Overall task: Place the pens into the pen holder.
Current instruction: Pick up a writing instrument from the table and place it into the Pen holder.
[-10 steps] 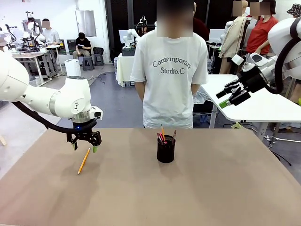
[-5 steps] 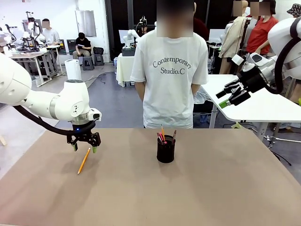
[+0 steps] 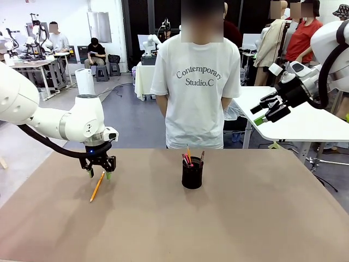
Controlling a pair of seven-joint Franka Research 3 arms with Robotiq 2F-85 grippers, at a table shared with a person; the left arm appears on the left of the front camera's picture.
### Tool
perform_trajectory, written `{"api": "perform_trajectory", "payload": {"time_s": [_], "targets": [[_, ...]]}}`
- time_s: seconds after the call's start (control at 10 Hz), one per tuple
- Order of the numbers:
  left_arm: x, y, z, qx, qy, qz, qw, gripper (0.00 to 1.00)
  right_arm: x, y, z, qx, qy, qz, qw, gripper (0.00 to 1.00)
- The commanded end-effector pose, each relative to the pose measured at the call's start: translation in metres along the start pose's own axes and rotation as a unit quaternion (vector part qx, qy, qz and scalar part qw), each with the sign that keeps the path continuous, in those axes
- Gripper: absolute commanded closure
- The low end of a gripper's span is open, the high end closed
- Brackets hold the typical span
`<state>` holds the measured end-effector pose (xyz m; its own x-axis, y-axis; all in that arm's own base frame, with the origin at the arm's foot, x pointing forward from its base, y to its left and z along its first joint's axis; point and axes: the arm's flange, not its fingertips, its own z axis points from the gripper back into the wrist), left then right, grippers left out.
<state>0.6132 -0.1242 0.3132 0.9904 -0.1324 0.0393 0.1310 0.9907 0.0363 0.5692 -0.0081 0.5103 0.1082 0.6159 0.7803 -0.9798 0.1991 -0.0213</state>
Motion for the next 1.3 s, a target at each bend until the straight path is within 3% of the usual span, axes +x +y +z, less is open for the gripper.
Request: {"api": "perform_trajectory", "payload": {"time_s": [0.0,0.1,0.8,1.0,1.2], "targets": [[0.005,0.003,0.001,-0.006,-0.005,0.002,1.0,0.79,0.002,0.0,0.001,-0.001,0.0,0.002,1.0,0.0],[0.005,0.003,0.001,-0.007,-0.004,0.002,1.0,0.98,0.002,0.0,0.001,-0.001,0.0,0.002,1.0,0.0],[0.007,0.003,-0.001,-0.009,-0.001,0.006,1.0,1.0,0.002,0.0,0.001,-0.001,0.0,0.002,1.0,0.0],[0.002,0.005,0.012,-0.038,-0.009,-0.008,0.999,1.0,0.002,0.0,0.001,-0.001,0.0,0.002,1.0,0.0],[-0.007,0.008,0.039,-0.109,-0.023,-0.044,0.993,1.0,0.002,0.0,0.001,-0.001,0.0,0.002,1.0,0.0]]}}
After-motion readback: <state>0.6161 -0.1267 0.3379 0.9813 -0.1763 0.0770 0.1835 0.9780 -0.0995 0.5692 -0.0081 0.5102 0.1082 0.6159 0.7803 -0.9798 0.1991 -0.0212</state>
